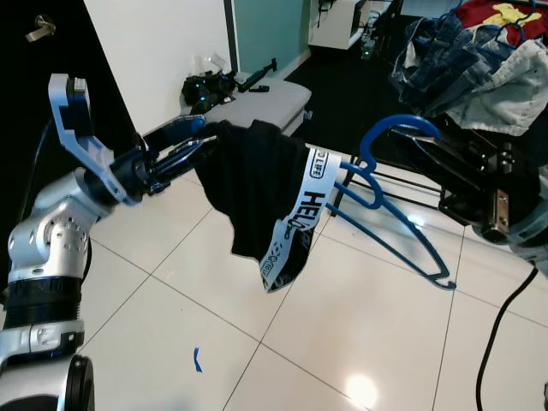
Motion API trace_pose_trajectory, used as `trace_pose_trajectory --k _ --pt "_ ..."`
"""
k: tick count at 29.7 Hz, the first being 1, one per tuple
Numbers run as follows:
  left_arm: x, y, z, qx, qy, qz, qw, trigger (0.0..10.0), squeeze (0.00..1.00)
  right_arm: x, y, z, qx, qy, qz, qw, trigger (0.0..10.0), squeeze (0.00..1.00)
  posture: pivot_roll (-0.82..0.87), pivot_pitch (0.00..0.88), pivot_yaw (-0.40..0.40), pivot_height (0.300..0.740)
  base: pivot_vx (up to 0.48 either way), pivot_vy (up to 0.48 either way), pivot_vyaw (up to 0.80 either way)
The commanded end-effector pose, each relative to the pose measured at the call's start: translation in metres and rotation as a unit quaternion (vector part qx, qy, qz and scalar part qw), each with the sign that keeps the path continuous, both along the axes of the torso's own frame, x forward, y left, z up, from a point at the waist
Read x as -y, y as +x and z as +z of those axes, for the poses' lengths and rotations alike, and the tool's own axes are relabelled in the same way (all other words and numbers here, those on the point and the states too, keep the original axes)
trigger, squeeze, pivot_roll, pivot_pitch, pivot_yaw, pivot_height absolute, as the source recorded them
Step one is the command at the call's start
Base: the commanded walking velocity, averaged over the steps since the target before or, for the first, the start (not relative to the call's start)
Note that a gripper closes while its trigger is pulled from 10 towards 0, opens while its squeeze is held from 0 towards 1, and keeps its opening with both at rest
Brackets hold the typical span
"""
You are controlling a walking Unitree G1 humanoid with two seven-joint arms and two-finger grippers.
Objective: Hang hanger
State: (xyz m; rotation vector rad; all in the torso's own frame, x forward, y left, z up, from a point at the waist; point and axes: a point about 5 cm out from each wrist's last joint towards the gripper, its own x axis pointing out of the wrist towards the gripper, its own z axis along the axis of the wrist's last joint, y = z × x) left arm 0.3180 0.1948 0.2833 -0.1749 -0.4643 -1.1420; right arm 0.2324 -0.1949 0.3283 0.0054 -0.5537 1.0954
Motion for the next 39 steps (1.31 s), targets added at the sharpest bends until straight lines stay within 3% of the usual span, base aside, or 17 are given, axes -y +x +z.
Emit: trace_pose_trajectory --k 1,3,5,6,7,12,13,16,17,18,19,31,32,34,35,36,39 --pt "0.003 -0.005 -0.004 0.001 0.016 -0.019 1.0 0.0 0.0 -0.004 -0.004 0.004 0.01 -0.003 0.014 1.0 0.0 0.0 -0.01 0.126 0.058 0.74 0.0 0.0 0.0" --pt "0.003 -0.005 -0.004 0.001 0.016 -0.019 1.0 0.0 0.0 -0.004 -0.004 0.004 0.01 -0.003 0.014 1.0 0.0 0.0 -0.01 0.126 0.058 0.74 0.0 0.0 0.0" --pt "0.01 -0.005 -0.012 -0.007 0.042 -0.021 0.999 0.0 0.0 -0.004 -0.004 0.006 0.013 -0.001 0.014 1.0 0.0 0.0 -0.01 0.126 0.059 0.74 0.0 0.0 0.0" --pt "0.014 -0.003 -0.02 -0.016 0.066 -0.016 0.998 1.6 0.0 -0.004 -0.005 0.007 0.016 0.0 0.015 1.0 0.0 0.0 -0.01 0.126 0.06 0.74 0.0 0.0 0.0" --pt "0.016 -0.001 -0.027 -0.025 0.084 -0.004 0.996 10.0 0.0 -0.005 -0.005 0.009 0.02 0.001 0.017 1.0 0.0 0.0 -0.01 0.126 0.061 0.74 0.0 0.0 0.0" --pt "0.017 0.002 -0.031 -0.035 0.086 0.002 0.996 10.0 0.0 -0.005 -0.006 0.01 0.022 0.002 0.018 1.0 0.0 0.0 -0.01 0.126 0.061 0.74 0.0 0.0 0.0" --pt "0.017 0.002 -0.032 -0.045 0.081 -0.002 0.996 10.0 1.0 -0.006 -0.006 0.011 0.023 0.003 0.019 1.0 0.0 0.0 -0.01 0.127 0.062 0.74 0.0 0.0 0.0" --pt "0.018 -0.001 -0.031 -0.043 0.081 -0.011 0.996 10.0 1.0 -0.006 -0.007 0.011 0.024 0.004 0.018 1.0 0.0 0.0 -0.01 0.127 0.062 0.74 0.0 0.0 0.0" --pt "0.017 -0.001 -0.03 -0.04 0.08 -0.005 0.996 10.0 0.31 -0.006 -0.007 0.011 0.024 0.005 0.018 1.0 0.0 0.0 -0.01 0.126 0.062 0.74 0.0 0.0 0.0" --pt "0.017 -0.001 -0.03 -0.04 0.08 -0.005 0.996 10.0 0.31 -0.006 -0.007 0.011 0.024 0.005 0.018 1.0 0.0 0.0 -0.01 0.126 0.062 0.74 0.0 0.0 0.0" --pt "0.017 -0.001 -0.03 -0.038 0.08 0.0 0.996 10.0 0.0 -0.006 -0.007 0.011 0.024 0.006 0.018 1.0 0.0 0.0 -0.01 0.126 0.062 0.74 0.0 0.0 0.0" --pt "0.017 -0.002 -0.03 -0.036 0.076 0.003 0.996 10.0 0.0 -0.006 -0.007 0.012 0.025 0.007 0.023 0.999 0.0 0.0 -0.01 0.121 0.06 0.74 0.0 0.0 0.0" --pt "0.016 -0.001 -0.029 -0.036 0.072 0.003 0.997 7.6 0.0 -0.007 -0.007 0.012 0.025 0.006 0.024 0.999 0.0 0.0 -0.01 0.119 0.059 0.74 0.0 0.0 0.0" --pt "0.016 -0.001 -0.029 -0.036 0.072 0.003 0.997 7.6 0.0 -0.007 -0.007 0.012 0.025 0.006 0.024 0.999 0.0 0.0 -0.01 0.119 0.059 0.74 0.0 0.0 0.0" --pt "0.015 -0.001 -0.027 -0.035 0.066 0.004 0.997 0.7 0.0 -0.007 -0.007 0.012 0.025 0.006 0.024 0.999 0.0 0.0 -0.01 0.119 0.06 0.74 0.0 0.0 0.0" --pt "0.012 -0.001 -0.025 -0.034 0.063 0.007 0.997 0.0 0.0 -0.007 -0.007 0.012 0.025 0.005 0.024 0.999 0.0 0.0 -0.01 0.118 0.06 0.74 0.0 0.0 0.0" --pt "0.007 0.0 -0.021 -0.03 0.055 0.017 0.998 0.0 0.0 -0.007 -0.007 0.013 0.024 0.005 0.022 0.999 0.0 0.0 -0.01 0.12 0.06 0.74 0.0 0.0 0.0"
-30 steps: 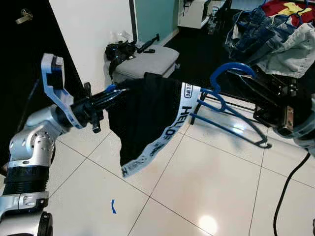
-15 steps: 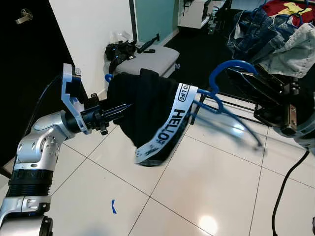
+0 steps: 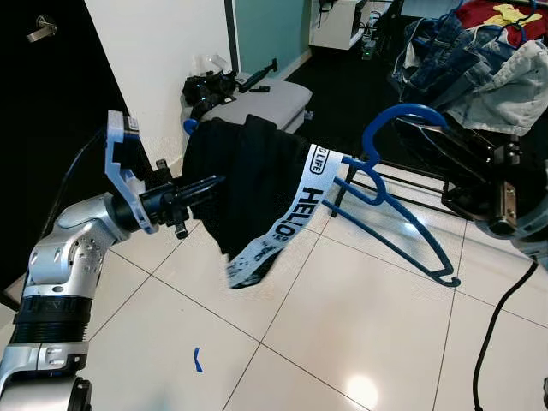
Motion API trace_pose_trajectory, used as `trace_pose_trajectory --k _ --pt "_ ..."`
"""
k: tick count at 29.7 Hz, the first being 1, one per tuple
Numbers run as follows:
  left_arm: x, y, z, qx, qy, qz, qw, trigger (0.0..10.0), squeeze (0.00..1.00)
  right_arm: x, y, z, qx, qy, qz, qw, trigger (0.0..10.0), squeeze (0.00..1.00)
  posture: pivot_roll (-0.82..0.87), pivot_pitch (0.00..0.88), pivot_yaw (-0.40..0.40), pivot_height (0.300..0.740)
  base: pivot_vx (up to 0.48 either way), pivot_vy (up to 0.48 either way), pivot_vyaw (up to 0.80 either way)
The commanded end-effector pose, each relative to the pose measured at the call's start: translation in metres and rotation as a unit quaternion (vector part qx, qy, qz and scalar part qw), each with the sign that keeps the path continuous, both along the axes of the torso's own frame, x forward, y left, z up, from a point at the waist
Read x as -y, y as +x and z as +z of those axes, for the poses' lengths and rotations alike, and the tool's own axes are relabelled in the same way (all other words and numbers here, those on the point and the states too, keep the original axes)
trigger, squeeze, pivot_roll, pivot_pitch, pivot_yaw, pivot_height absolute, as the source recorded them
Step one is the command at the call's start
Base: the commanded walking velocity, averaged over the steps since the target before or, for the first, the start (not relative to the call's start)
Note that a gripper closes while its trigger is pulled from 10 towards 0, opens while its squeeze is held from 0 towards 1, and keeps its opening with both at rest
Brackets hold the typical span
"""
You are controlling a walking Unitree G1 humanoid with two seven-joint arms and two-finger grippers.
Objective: Hang hanger
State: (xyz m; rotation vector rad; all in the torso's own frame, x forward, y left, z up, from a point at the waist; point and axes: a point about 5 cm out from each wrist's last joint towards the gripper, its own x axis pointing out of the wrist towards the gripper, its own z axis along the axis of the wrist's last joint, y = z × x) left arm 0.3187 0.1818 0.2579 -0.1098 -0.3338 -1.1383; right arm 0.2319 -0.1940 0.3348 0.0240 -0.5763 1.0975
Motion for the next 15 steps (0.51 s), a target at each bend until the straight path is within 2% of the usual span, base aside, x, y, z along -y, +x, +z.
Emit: trace_pose_trajectory --k 1,15 --pt "-0.008 0.0 0.007 0.01 -0.005 0.013 1.0 0.0 0.0 -0.006 -0.006 0.006 0.019 -0.007 0.017 1.0 0.0 0.0 -0.01 0.12 0.06 0.74 0.0 0.0 0.0" --pt "-0.018 -0.003 0.02 0.026 -0.02 0.025 0.999 0.0 0.0 -0.005 -0.005 -0.001 0.003 -0.012 0.0 1.0 0.0 0.0 0.0 0.127 0.063 0.74 0.0 0.0 0.0"
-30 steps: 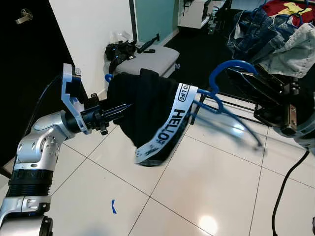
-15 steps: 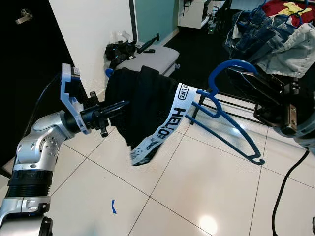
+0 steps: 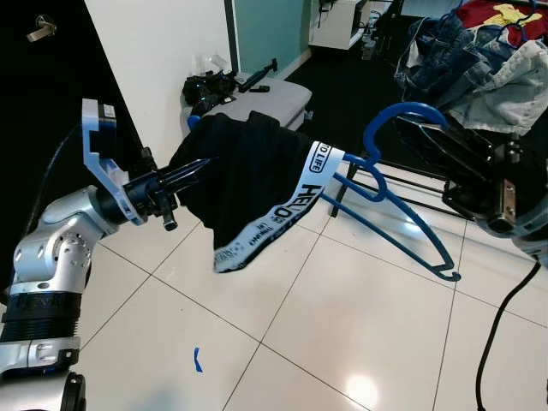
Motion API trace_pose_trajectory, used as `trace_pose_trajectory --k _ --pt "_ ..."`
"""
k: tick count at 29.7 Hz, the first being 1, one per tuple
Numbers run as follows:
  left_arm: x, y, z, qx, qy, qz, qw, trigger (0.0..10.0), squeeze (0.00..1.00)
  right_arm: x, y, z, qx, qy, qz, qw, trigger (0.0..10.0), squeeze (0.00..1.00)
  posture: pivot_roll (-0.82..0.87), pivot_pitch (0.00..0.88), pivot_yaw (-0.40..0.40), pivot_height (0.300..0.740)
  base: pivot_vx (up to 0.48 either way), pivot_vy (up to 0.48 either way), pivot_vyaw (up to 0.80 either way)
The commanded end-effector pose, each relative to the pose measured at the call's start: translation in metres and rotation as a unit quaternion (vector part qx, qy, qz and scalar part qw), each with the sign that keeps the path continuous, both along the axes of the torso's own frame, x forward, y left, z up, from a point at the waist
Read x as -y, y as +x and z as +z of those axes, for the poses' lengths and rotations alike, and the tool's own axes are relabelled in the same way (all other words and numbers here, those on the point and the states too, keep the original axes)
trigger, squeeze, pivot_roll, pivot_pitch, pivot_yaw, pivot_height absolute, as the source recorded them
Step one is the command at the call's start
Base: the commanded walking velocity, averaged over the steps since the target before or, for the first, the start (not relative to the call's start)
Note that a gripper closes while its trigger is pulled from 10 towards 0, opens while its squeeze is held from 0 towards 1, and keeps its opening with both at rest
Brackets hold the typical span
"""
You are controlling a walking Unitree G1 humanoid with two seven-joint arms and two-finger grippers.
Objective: Hang hanger
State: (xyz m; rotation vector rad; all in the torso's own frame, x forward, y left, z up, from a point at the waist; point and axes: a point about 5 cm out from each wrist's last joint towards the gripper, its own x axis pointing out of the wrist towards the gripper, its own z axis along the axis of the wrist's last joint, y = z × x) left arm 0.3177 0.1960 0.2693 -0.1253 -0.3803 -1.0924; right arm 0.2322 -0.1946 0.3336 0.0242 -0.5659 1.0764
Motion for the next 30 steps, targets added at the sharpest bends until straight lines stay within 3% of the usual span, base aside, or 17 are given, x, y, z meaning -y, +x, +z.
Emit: trace_pose_trajectory --k 1,11,30 --pt "-0.004 -0.003 0.01 0.017 -0.001 0.003 1.0 0.0 0.0 -0.006 -0.004 -0.002 0.001 -0.015 0.007 1.0 0.0 0.0 0.0 0.127 0.063 0.74 0.0 0.0 0.0" --pt "-0.009 -0.004 0.026 0.038 -0.022 0.009 0.999 0.0 0.0 -0.011 0.004 -0.029 -0.049 -0.053 -0.016 0.997 0.0 0.0 0.0 0.127 0.066 0.74 0.0 0.0 0.0" --pt "-0.017 0.003 0.034 0.041 -0.05 0.047 0.997 0.0 0.0 -0.011 0.0 -0.026 -0.043 -0.043 -0.01 0.998 0.0 0.0 0.0 0.125 0.066 0.74 0.0 0.0 0.0"
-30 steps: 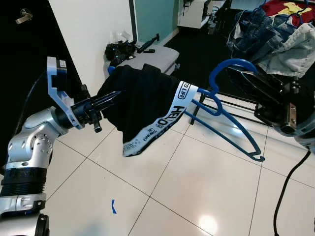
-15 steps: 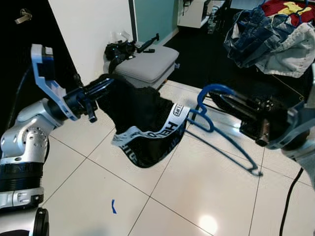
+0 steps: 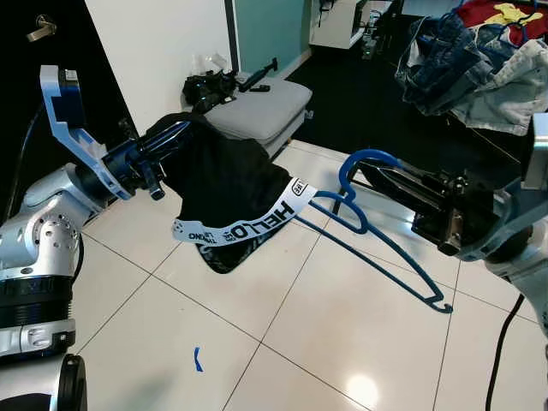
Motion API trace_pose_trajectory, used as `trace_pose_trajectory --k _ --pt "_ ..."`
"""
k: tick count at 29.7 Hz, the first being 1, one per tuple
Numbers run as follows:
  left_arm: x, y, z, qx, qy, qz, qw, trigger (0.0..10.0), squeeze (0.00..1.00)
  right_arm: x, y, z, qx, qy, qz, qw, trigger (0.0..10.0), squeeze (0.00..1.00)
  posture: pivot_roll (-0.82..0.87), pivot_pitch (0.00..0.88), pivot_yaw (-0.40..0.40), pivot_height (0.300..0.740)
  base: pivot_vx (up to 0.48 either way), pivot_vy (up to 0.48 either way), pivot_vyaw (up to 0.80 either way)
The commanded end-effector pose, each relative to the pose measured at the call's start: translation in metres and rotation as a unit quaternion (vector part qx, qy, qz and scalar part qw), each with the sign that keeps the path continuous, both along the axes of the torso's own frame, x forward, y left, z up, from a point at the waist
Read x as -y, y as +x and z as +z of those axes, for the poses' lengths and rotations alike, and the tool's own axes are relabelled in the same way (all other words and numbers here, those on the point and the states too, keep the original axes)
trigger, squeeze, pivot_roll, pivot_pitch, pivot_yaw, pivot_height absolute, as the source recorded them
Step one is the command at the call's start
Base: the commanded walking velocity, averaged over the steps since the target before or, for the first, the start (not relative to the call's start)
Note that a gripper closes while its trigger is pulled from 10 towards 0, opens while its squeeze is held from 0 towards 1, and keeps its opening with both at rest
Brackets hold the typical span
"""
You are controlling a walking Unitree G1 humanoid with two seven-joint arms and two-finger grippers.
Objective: Hang hanger
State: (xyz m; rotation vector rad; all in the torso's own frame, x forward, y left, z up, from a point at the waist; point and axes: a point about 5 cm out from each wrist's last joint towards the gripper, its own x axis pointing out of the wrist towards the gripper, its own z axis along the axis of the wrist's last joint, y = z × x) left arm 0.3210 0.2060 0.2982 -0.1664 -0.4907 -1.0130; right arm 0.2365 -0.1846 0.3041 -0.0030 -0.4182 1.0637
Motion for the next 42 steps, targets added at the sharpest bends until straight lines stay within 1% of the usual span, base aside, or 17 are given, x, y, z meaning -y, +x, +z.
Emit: trace_pose_trajectory --k 1,4,8,11,16,20,28,29,42 --pt "-0.007 0.0 0.005 0.009 -0.001 0.014 1.0 0.0 0.0 -0.001 -0.005 0.003 0.011 0.001 0.005 1.0 0.0 0.0 0.0 0.125 0.066 0.74 0.0 0.0 0.0" --pt "-0.009 0.001 0.005 0.007 -0.004 0.021 1.0 0.0 0.0 0.002 -0.006 0.006 0.019 0.011 0.001 1.0 0.0 0.0 0.0 0.126 0.067 0.74 0.0 0.0 0.0" --pt "-0.011 0.003 0.006 0.005 -0.011 0.03 0.999 0.0 0.0 0.003 -0.007 0.006 0.02 0.012 -0.001 1.0 0.0 0.0 0.0 0.127 0.068 0.74 0.0 0.0 0.0" --pt "-0.015 0.01 0.01 -0.001 -0.037 0.063 0.997 0.0 0.0 -0.001 -0.008 0.0 0.01 0.008 0.004 1.0 0.0 0.0 0.0 0.129 0.068 0.74 0.0 0.0 0.0" --pt "-0.016 0.011 0.011 -0.002 -0.046 0.069 0.997 0.0 0.0 -0.002 -0.008 0.0 0.009 0.012 0.003 1.0 0.0 0.0 0.0 0.131 0.068 0.74 0.0 0.0 0.0" --pt "-0.019 0.011 0.014 -0.002 -0.061 0.076 0.995 0.0 0.0 0.001 -0.007 0.002 0.012 0.024 -0.006 1.0 0.0 0.0 0.0 0.132 0.067 0.74 0.0 0.0 0.0" --pt "-0.019 0.011 0.014 -0.004 -0.065 0.075 0.995 0.0 0.0 0.005 -0.006 0.007 0.023 0.036 -0.014 0.999 0.0 0.0 0.0 0.13 0.067 0.74 0.0 0.0 0.0" --pt "-0.016 0.011 0.014 -0.004 -0.066 0.067 0.996 0.2 0.0 0.007 -0.006 0.009 0.028 0.04 -0.019 0.999 0.0 0.0 0.0 0.129 0.066 0.74 0.0 0.0 0.0" --pt "-0.007 0.008 0.016 0.001 -0.074 0.042 0.996 0.4 0.0 0.008 -0.004 0.012 0.033 0.044 -0.025 0.998 0.0 0.0 0.0 0.124 0.063 0.74 0.0 0.0 0.0"
